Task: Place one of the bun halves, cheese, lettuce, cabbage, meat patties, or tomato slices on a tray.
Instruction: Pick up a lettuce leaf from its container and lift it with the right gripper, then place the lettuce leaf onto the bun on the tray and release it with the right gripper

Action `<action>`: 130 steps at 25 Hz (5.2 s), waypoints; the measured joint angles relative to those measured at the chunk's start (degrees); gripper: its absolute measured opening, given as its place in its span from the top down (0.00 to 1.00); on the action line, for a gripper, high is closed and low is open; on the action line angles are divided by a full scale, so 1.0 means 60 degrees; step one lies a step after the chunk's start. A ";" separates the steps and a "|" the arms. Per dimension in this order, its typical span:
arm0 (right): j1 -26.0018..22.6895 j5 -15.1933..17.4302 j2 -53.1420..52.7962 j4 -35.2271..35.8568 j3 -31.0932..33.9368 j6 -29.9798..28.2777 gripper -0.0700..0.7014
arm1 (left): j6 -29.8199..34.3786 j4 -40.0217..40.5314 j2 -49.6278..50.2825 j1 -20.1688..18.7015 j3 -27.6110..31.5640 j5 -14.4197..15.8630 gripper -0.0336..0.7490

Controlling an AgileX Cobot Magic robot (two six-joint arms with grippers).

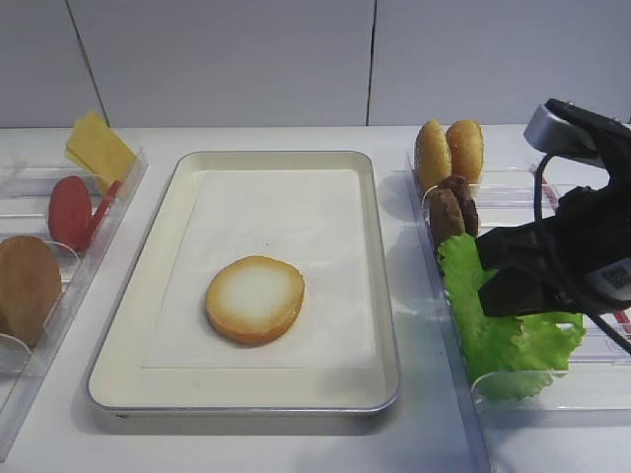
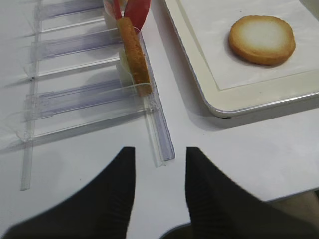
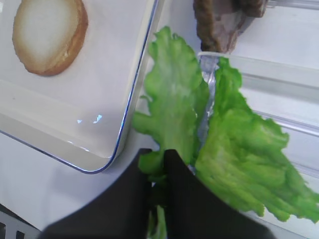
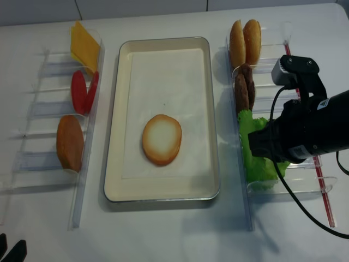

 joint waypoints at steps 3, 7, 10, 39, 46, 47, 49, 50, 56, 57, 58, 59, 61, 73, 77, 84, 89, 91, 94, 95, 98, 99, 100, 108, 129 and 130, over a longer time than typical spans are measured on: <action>0.0000 0.0018 0.0000 0.0000 -0.0003 -0.0037 0.83 | 0.0000 0.0000 0.0000 0.0000 0.0000 0.0000 0.66; 0.0000 0.0321 -0.0021 -0.0036 -0.0286 -0.0023 0.84 | 0.0000 0.0000 0.0000 0.0000 0.0000 0.0000 0.66; 0.0012 0.0681 -0.0182 -0.0239 -0.0765 0.0374 0.84 | 0.0000 0.0000 0.0000 0.0000 0.0000 0.0000 0.66; 0.4014 0.0494 0.4013 0.1358 -0.5406 0.1156 0.84 | 0.0000 0.0000 0.0000 0.0000 0.0000 0.0000 0.66; 0.4072 0.0409 0.5398 0.1612 -0.6344 0.1042 0.84 | 0.0000 0.0000 0.0000 0.0000 0.0000 0.0000 0.66; 0.4072 0.0409 0.5529 0.1612 -0.6410 0.1023 0.84 | 0.0000 0.0000 0.0000 0.0000 0.0000 0.0000 0.66; 0.4075 0.0347 0.5702 0.1625 -0.6441 0.1007 0.84 | 0.0000 0.0000 0.0000 0.0000 0.0000 0.0000 0.66; 0.4075 0.0347 0.5784 0.1625 -0.6441 0.1007 0.84 | 0.0000 0.0000 0.0000 0.0000 0.0000 0.0000 0.66; 0.4075 0.0347 0.5975 0.0796 -0.6492 0.1231 0.84 | 0.0000 0.0000 0.0000 0.0000 0.0000 0.0000 0.66; 0.4075 0.0329 0.5975 0.0573 -0.6501 0.1366 0.84 | 0.0000 0.0000 0.0000 0.0000 0.0000 0.0000 0.66; 0.4075 0.0309 0.5975 0.0313 -0.6501 0.1533 0.84 | 0.0000 0.0000 0.0000 0.0000 0.0000 0.0000 0.66; 0.4075 0.0293 0.5975 0.0086 -0.6501 0.1729 0.84 | 0.0000 0.0000 0.0000 0.0000 0.0000 0.0000 0.66; 0.4075 0.0270 0.5975 -0.0367 -0.6501 0.2004 0.84 | 0.0000 0.0000 0.0000 0.0000 0.0000 0.0000 0.66; 0.4075 0.0186 0.5993 -0.1809 -0.6501 0.2876 0.84 | 0.0000 0.0000 0.0000 0.0000 0.0000 0.0000 0.66; 0.4075 0.0186 0.6168 -0.1858 -0.6501 0.2958 0.84 | 0.0000 0.0000 0.0000 0.0000 0.0000 0.0000 0.66; 0.4075 0.0203 0.6325 -0.1955 -0.6501 0.2972 0.84 | 0.0000 0.0000 0.0000 0.0000 0.0000 0.0000 0.66; 0.4075 0.0203 0.6325 -0.2110 -0.6501 0.3012 0.84 | 0.0000 0.0000 0.0000 0.0000 0.0000 0.0000 0.66; 0.4075 0.0203 0.6325 -0.2175 -0.6501 0.3074 0.83 | 0.0000 0.0000 0.0000 0.0000 0.0000 0.0000 0.66; 0.4075 0.0259 0.6325 -0.2413 -0.6501 0.3226 0.77 | 0.0000 0.0000 0.0000 0.0000 0.0000 0.0000 0.66; 0.4075 0.0302 0.6325 -0.2505 -0.6501 0.3293 0.74 | 0.0000 0.0000 0.0000 0.0000 0.0000 0.0000 0.66; 0.4075 0.0394 0.6325 -0.2655 -0.6501 0.3398 0.65 | 0.0000 0.0000 0.0000 0.0000 0.0000 0.0000 0.66; 0.4075 0.0394 0.6325 -0.2674 -0.6501 0.3419 0.61 | 0.0000 0.0000 0.0000 0.0000 0.0000 0.0000 0.66; 0.4075 0.0394 0.6325 -0.2694 -0.6501 0.3438 0.57 | 0.0000 0.0000 0.0000 0.0000 0.0000 0.0000 0.66; 0.4075 0.0873 0.6325 -0.3635 -0.6664 0.3792 0.32 | 0.0000 0.0000 0.0000 0.0000 0.0000 0.0000 0.66; 0.4092 0.4604 0.5630 -0.5605 -0.8518 0.5133 0.30 | 0.0000 0.0000 0.0000 0.0000 0.0000 0.0000 0.66; 0.4092 0.4622 0.5545 -0.5605 -0.8518 0.5148 0.30 | 0.0000 0.0000 0.0000 0.0000 0.0000 0.0000 0.66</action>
